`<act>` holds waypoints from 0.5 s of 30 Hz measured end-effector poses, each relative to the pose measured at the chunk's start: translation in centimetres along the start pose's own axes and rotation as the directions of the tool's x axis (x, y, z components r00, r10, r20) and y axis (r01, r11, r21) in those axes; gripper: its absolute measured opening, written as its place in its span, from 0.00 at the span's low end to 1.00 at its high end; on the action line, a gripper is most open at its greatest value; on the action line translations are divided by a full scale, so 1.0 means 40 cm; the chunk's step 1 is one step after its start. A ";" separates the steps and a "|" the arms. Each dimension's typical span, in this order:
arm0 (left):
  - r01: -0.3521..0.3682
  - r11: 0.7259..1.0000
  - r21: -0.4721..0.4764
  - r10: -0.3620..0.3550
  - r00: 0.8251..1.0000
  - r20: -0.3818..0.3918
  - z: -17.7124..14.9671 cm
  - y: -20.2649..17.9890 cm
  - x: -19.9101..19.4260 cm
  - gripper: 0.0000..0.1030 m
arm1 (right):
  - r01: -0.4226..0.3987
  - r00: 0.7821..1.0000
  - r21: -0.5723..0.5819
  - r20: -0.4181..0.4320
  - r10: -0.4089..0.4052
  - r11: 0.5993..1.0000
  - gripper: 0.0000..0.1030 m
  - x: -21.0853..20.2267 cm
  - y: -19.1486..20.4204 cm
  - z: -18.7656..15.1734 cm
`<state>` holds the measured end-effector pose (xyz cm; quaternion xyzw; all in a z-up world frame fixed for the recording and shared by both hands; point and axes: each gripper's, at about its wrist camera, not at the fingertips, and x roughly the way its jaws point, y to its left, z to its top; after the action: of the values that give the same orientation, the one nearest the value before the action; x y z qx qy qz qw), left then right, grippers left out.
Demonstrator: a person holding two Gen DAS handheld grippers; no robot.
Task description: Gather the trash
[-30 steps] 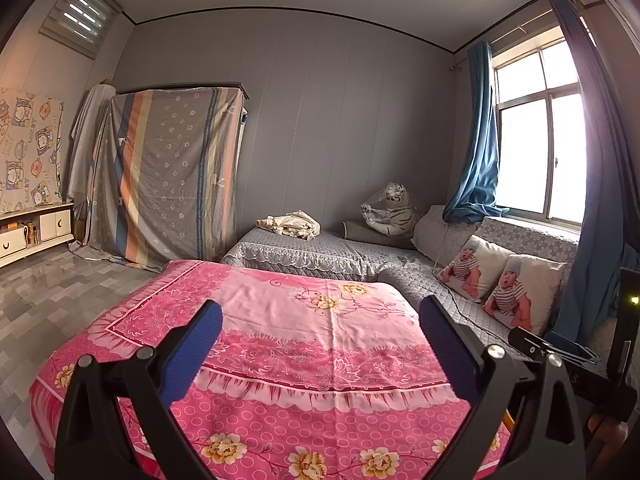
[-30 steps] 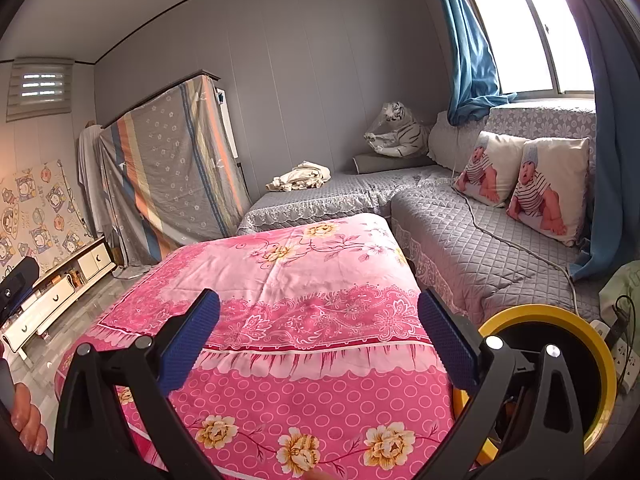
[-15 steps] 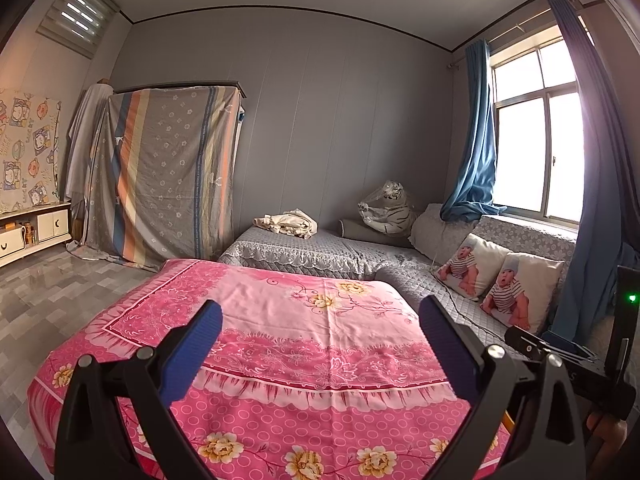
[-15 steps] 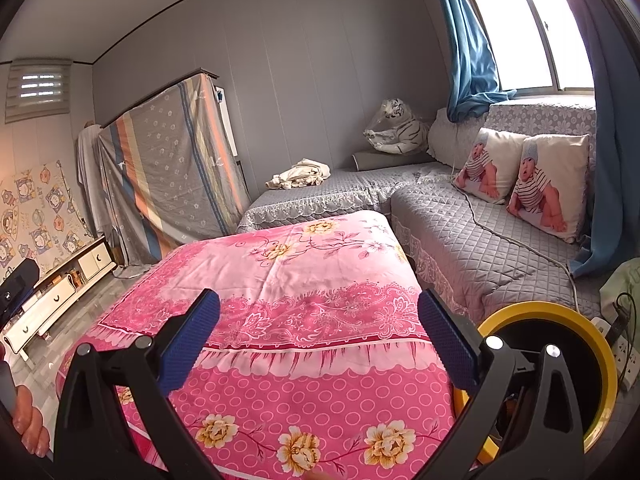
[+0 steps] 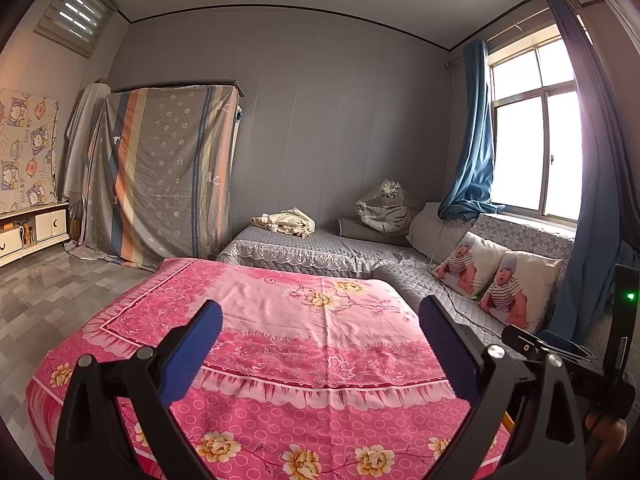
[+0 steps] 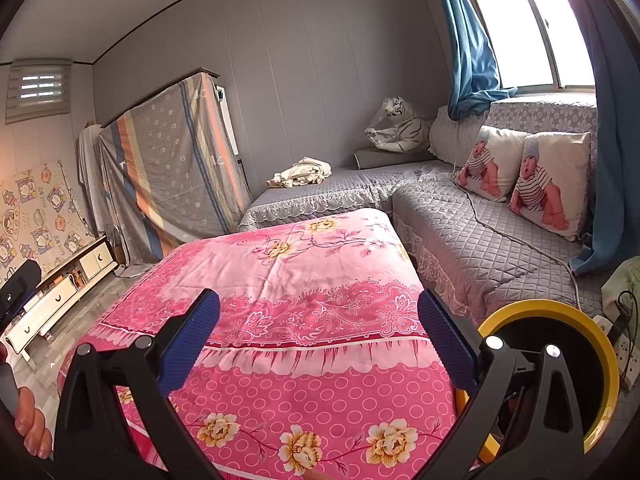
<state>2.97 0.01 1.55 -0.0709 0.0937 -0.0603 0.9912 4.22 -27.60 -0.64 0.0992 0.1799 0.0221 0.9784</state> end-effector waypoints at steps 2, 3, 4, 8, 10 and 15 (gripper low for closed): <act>0.001 1.000 -0.002 -0.001 1.000 -0.001 0.000 -0.001 0.001 0.92 | -0.002 1.000 0.004 -0.004 0.002 1.000 0.92 -0.001 -0.003 0.001; 0.002 1.000 -0.001 -0.002 1.000 -0.002 0.001 -0.001 0.003 0.92 | -0.002 1.000 0.005 -0.005 0.002 1.000 0.92 -0.003 0.000 -0.001; 0.001 1.000 -0.001 -0.001 1.000 -0.002 0.001 -0.001 0.003 0.92 | -0.003 1.000 0.006 -0.006 0.003 1.000 0.92 -0.001 -0.003 0.001; 0.002 1.000 -0.001 -0.002 1.000 -0.001 0.002 -0.001 0.003 0.92 | -0.003 1.000 0.007 -0.006 0.003 1.000 0.92 -0.001 -0.003 0.000; 0.004 1.000 0.000 -0.004 1.000 -0.001 0.000 -0.002 0.004 0.92 | -0.004 1.000 0.007 -0.006 0.004 1.000 0.92 -0.002 -0.003 0.000; 0.009 1.000 0.002 -0.009 1.000 -0.006 -0.004 -0.003 0.012 0.92 | -0.005 1.000 0.011 -0.010 0.005 1.000 0.92 0.000 -0.005 -0.001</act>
<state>3.40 -0.19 1.33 -0.0702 0.0962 -0.0649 0.9908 4.19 -27.78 -0.70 0.1052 0.1846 0.0239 0.9769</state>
